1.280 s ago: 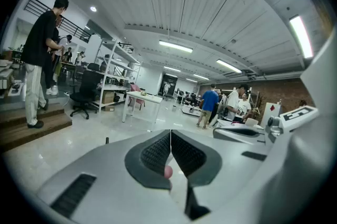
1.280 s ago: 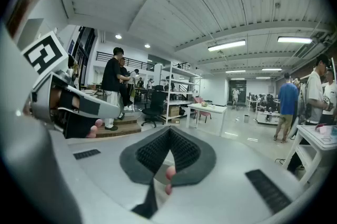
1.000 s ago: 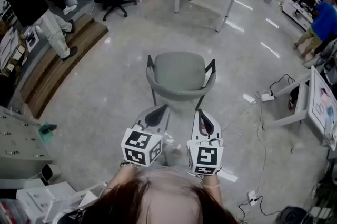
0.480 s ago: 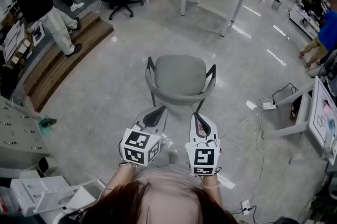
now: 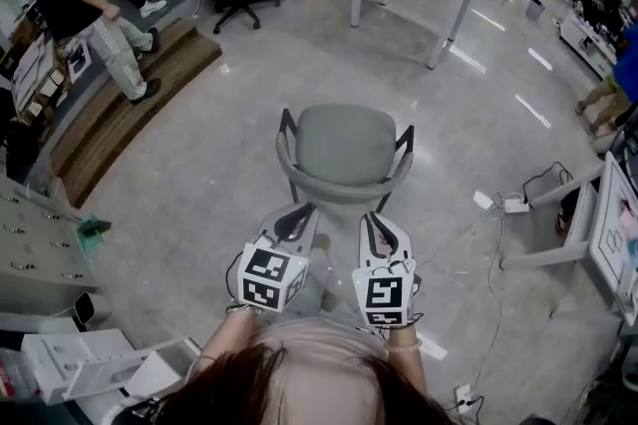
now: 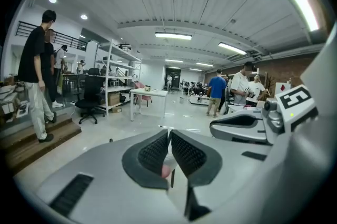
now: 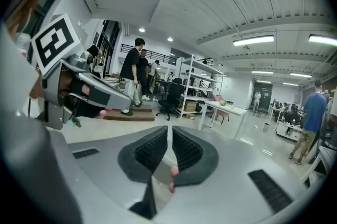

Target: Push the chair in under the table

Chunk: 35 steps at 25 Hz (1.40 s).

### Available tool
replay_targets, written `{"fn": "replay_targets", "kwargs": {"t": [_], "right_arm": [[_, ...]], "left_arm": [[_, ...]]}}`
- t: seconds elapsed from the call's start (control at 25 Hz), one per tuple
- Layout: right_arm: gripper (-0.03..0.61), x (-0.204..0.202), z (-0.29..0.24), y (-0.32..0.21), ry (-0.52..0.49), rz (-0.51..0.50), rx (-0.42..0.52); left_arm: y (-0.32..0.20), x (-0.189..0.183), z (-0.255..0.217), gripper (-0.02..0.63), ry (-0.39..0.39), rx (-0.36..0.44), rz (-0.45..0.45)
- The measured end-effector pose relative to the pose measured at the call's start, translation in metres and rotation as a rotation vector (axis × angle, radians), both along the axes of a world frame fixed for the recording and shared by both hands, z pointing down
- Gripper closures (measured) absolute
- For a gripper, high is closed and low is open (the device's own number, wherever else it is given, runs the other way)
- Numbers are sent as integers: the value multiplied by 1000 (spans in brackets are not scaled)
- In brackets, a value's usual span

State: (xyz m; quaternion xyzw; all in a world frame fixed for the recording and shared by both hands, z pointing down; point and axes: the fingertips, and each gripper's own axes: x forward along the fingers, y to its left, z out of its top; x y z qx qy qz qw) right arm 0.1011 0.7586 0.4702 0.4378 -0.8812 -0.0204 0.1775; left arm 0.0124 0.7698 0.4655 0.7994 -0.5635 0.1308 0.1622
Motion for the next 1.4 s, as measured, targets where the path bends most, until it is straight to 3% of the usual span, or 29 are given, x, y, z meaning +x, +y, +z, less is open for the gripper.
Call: {"fn": "replay_targets", "kwargs": {"t": [0.16, 0.28, 0.44, 1.04, 1.4], "right_arm": [[552, -3, 11, -15, 57, -19, -11], [547, -7, 19, -27, 82, -32, -27], [483, -13, 33, -40, 125, -55, -42], [411, -42, 97, -79, 329, -189, -105], [386, -53, 133, -94, 408, -233, -154]], "left_arm": [[-20, -2, 16, 598, -68, -8, 40], [-35, 0, 29, 552, -91, -22, 76], [-50, 2, 47, 531, -134, -54, 113], [-86, 0, 123, 448, -333, -197, 287], [-102, -5, 163, 429, -390, -276, 348]]}}
